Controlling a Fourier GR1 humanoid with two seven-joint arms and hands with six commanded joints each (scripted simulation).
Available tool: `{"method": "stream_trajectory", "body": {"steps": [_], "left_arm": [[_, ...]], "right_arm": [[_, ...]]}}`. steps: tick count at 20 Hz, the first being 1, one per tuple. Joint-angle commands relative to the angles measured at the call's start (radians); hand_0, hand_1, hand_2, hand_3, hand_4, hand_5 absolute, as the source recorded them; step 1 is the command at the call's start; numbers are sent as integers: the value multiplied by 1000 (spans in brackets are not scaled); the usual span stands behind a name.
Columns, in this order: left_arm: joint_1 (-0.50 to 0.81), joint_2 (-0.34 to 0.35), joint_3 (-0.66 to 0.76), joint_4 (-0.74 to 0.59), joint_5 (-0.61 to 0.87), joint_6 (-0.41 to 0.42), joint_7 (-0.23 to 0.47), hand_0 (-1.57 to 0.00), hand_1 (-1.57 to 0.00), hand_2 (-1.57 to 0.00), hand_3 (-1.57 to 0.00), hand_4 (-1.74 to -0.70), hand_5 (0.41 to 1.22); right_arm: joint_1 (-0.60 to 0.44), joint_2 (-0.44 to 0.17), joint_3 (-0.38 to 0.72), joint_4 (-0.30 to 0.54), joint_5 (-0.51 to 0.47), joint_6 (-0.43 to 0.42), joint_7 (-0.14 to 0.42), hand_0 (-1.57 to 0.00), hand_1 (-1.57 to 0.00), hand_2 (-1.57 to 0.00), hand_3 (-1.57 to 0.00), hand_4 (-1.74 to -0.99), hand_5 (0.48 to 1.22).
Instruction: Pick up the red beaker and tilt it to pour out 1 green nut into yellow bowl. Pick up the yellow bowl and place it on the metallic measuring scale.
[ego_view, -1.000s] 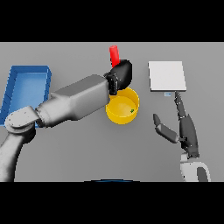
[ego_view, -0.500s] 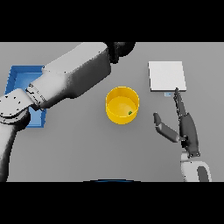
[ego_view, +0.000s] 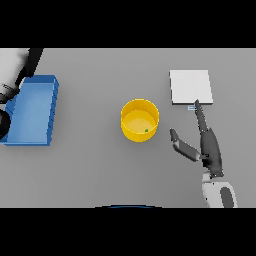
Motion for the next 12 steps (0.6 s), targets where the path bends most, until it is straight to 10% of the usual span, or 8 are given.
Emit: {"method": "stream_trajectory", "body": {"steps": [1,12], "left_arm": [[13,31,43,20,54,22,12,-1571,-1571,-1571,-1394,-1738,1221],[373,218,302,16,548,285,233,-1571,-1571,-1571,-1556,-1741,1221]], "right_arm": [[-5,6,-6,-1,-29,14,4,1,1,1,1,-1129,625],[1,-9,-12,4,-99,76,-27,1,1,1,1,-1165,672]]}}
